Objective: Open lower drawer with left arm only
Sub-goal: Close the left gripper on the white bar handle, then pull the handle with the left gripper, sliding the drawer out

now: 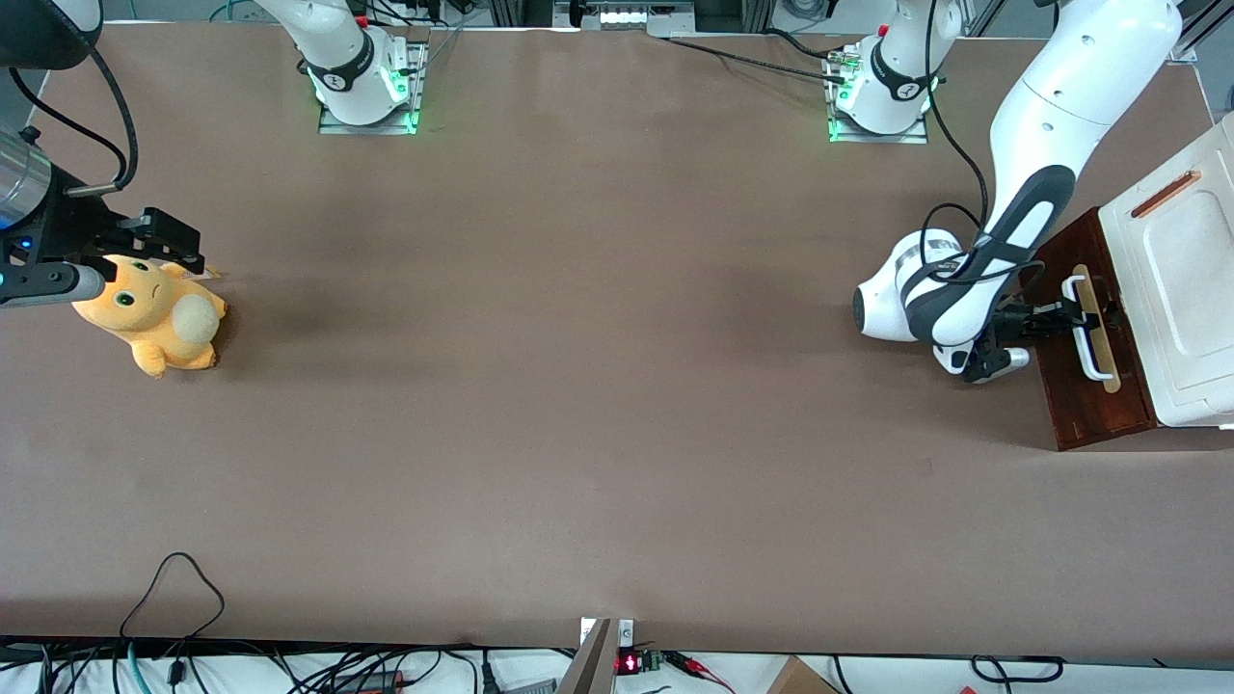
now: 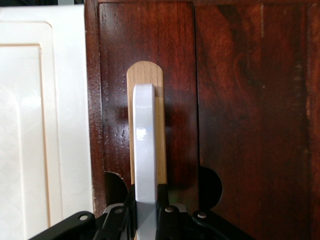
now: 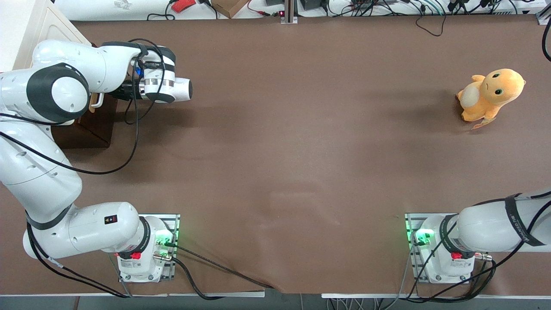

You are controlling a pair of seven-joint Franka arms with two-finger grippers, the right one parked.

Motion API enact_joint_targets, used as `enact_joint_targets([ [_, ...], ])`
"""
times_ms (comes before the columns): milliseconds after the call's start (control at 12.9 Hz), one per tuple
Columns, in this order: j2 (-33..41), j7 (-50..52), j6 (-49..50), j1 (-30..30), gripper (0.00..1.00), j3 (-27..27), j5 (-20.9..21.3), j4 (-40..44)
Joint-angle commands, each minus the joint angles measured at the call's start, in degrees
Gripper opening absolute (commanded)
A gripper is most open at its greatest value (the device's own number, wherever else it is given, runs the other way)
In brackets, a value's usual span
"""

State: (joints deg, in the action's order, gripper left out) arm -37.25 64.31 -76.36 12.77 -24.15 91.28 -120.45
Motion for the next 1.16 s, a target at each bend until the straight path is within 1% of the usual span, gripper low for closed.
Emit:
enact_joint_targets([
  [0, 0.33, -5.33, -0.19, -1.96, 0.00, -4.23, 1.36, 1.18],
  [155, 0.33, -5.43, -0.01, -3.62, 0.00, -6.69, 0.40, 1.97],
  [387, 0.16, -5.34, 0.07, -5.82, 0.00, -8.89, 0.22, 1.97],
  [542, 0.16, -5.34, 0.25, -6.79, 0.00, -11.00, -1.45, 2.06],
  [852, 0.07, -5.51, 1.30, -7.24, 0.01, -11.62, -1.89, 2.06],
  [929, 0.07, -5.78, 1.30, -7.24, 0.03, -11.54, -2.07, 2.06],
  [1006, 0.07, -5.78, 1.30, -6.97, 0.08, -11.36, -2.07, 2.06],
  [1084, 0.07, -5.87, 1.30, -6.80, 0.24, -10.93, -2.07, 2.06],
])
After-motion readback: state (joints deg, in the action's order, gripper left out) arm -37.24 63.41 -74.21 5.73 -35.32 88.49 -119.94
